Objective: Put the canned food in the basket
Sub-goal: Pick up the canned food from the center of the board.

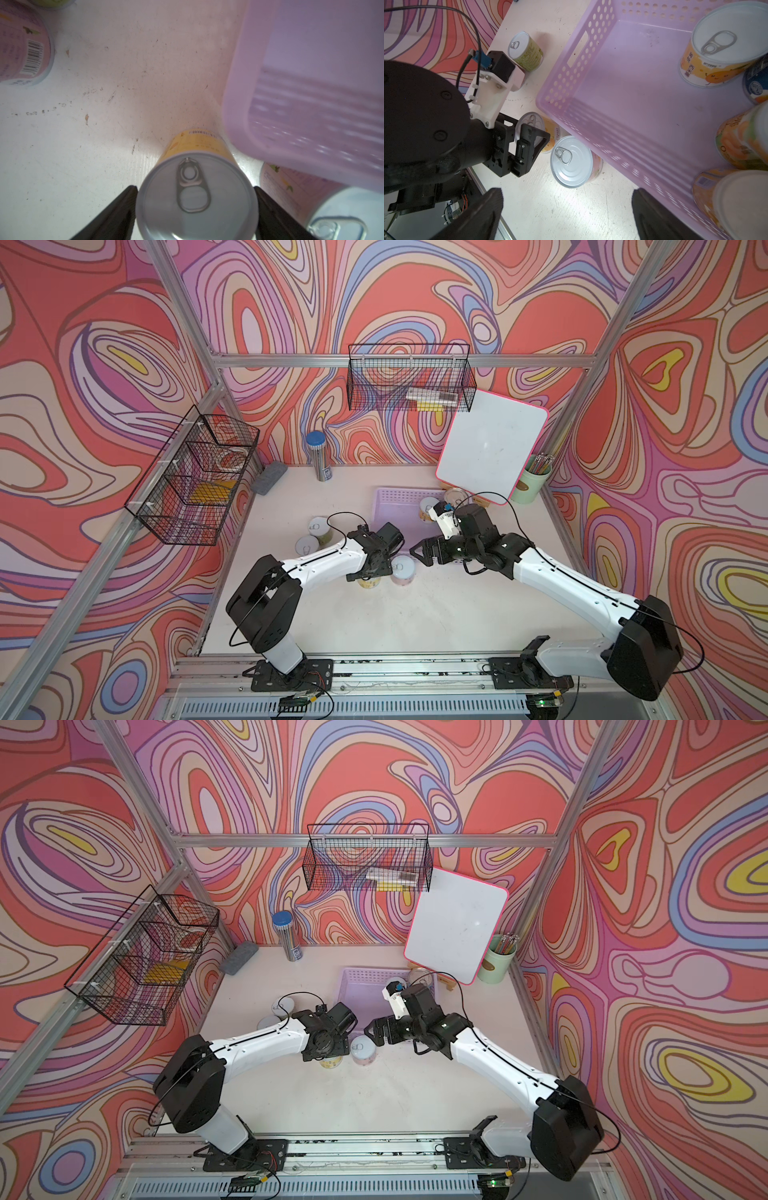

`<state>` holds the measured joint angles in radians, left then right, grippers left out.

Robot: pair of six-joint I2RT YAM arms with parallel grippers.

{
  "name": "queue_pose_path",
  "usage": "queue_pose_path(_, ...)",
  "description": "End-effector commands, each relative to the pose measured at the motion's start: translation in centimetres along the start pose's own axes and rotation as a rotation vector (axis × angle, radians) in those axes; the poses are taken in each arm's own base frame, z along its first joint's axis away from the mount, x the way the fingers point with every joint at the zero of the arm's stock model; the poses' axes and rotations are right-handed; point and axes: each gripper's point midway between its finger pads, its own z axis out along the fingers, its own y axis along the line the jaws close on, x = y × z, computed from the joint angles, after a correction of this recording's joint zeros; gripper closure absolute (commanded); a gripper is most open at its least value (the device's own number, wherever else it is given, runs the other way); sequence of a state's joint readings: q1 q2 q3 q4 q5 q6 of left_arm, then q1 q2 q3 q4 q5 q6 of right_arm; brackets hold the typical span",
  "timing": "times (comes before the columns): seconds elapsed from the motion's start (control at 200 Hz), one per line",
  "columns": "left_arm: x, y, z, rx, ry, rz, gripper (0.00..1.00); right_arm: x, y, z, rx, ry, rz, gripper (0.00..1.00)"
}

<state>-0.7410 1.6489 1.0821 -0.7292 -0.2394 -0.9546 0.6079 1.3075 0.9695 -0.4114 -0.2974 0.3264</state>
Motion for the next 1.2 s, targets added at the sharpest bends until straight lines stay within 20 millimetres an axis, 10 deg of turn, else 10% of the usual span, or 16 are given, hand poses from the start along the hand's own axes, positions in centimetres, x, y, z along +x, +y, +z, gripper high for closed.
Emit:
queue_pose_path(0.0,0.9,0.4,0.8,-0.032,0.028,0.012,0.15,-0.1,-0.1,0.4,-0.007,-0.002,0.001,0.02)
queue_pose_path(0.431,0.4,0.9,-0.1,-0.042,0.004,0.009,0.23,-0.3,0.0,0.4,-0.006,0.001,-0.008,0.02)
queue_pose_path(1.197,-3.5,1.0,-7.5,0.065,-0.16,0.066,0.31,-2.2,5.0,-1.3,-0.128,-0.073,-0.147,0.02)
